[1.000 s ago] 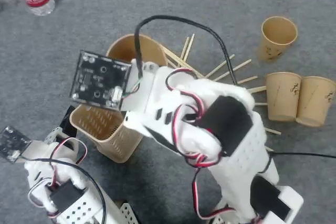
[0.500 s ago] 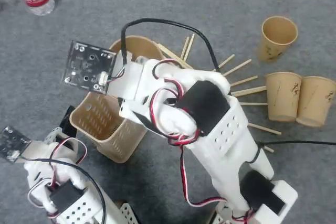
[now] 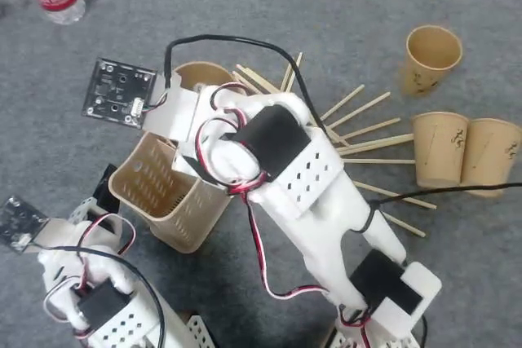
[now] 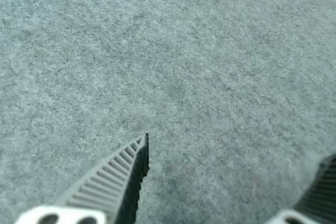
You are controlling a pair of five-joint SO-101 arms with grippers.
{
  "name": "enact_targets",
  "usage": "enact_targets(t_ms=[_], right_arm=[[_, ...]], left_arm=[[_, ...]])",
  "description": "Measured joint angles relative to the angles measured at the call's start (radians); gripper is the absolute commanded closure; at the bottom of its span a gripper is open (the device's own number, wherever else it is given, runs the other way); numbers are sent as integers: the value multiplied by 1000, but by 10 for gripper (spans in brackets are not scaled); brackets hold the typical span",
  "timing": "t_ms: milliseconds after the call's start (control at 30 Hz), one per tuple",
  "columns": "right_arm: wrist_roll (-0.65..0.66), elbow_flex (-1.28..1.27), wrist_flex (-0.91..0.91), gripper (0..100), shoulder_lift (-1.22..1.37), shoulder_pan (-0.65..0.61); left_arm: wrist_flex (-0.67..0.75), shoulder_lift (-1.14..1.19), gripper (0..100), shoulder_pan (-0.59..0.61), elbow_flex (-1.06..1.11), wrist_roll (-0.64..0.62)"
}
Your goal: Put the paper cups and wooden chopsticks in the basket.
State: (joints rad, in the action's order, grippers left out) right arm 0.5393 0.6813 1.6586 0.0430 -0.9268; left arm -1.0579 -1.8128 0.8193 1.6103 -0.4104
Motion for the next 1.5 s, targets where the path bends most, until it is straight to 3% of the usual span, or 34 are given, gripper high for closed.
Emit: enact_targets(t_ms=[133, 200, 433, 600, 767, 1000, 1167, 1500], right_arm=[[0, 0, 0, 716, 0, 0], [0, 0, 3, 653, 0, 0], [34, 0, 28, 831, 0, 0], [97, 44, 54, 802, -37, 84], [48, 126, 46, 783, -130, 373], [-49, 129, -137, 997, -91, 795], [-121, 127, -249, 842, 60, 1051], [-107, 127, -445, 842, 305, 1132]], left_arm=[[0, 0, 555, 0, 0, 0], [0, 0, 555, 0, 0, 0], [0, 0, 555, 0, 0, 0], [0, 0, 555, 0, 0, 0], [0, 0, 555, 0, 0, 0], [0, 0, 555, 0, 0, 0], [0, 0, 555, 0, 0, 0], [8, 0, 555, 0, 6, 0]])
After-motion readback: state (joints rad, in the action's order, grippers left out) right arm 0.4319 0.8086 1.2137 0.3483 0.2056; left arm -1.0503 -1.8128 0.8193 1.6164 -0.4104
